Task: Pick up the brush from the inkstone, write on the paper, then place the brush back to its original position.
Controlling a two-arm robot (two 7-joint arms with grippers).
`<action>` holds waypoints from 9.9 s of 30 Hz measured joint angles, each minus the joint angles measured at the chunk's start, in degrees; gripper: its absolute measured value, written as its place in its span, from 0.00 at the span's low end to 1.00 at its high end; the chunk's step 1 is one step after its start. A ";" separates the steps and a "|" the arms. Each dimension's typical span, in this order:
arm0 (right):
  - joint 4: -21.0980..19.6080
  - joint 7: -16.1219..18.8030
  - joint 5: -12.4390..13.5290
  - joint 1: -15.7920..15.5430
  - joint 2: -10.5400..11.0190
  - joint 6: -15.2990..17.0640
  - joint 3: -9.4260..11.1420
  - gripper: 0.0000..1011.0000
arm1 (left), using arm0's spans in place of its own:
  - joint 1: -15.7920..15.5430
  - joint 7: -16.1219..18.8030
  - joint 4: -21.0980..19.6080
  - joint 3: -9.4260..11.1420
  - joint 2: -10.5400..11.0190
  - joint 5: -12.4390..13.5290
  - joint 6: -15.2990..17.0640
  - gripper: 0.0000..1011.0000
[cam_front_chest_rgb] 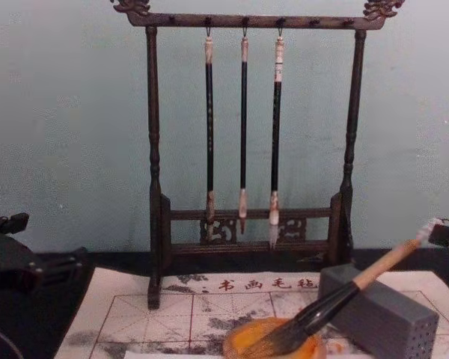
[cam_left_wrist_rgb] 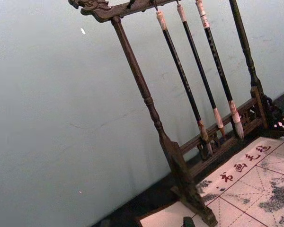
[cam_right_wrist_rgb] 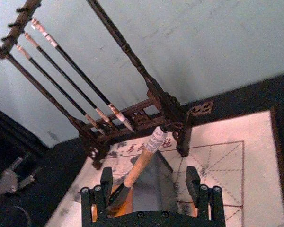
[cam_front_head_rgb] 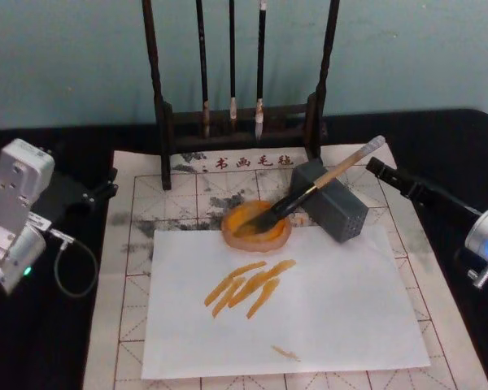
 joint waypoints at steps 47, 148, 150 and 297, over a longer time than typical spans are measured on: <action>9.86 -0.35 9.92 4.97 -6.35 -5.38 -4.75 0.99 | 0.00 0.00 0.00 0.00 0.00 0.00 0.00 0.99; 13.11 1.42 15.01 7.54 -5.01 -7.35 -8.87 0.17 | 0.00 0.00 0.00 0.00 0.00 0.00 0.00 0.99; 13.11 1.42 15.01 7.54 -5.02 -7.35 -8.87 0.17 | 0.00 0.00 0.00 0.00 0.00 0.00 0.00 0.99; 6.56 7.72 14.06 9.99 2.23 -8.04 -22.09 0.17 | 0.00 0.00 0.00 0.00 0.00 0.00 0.00 0.99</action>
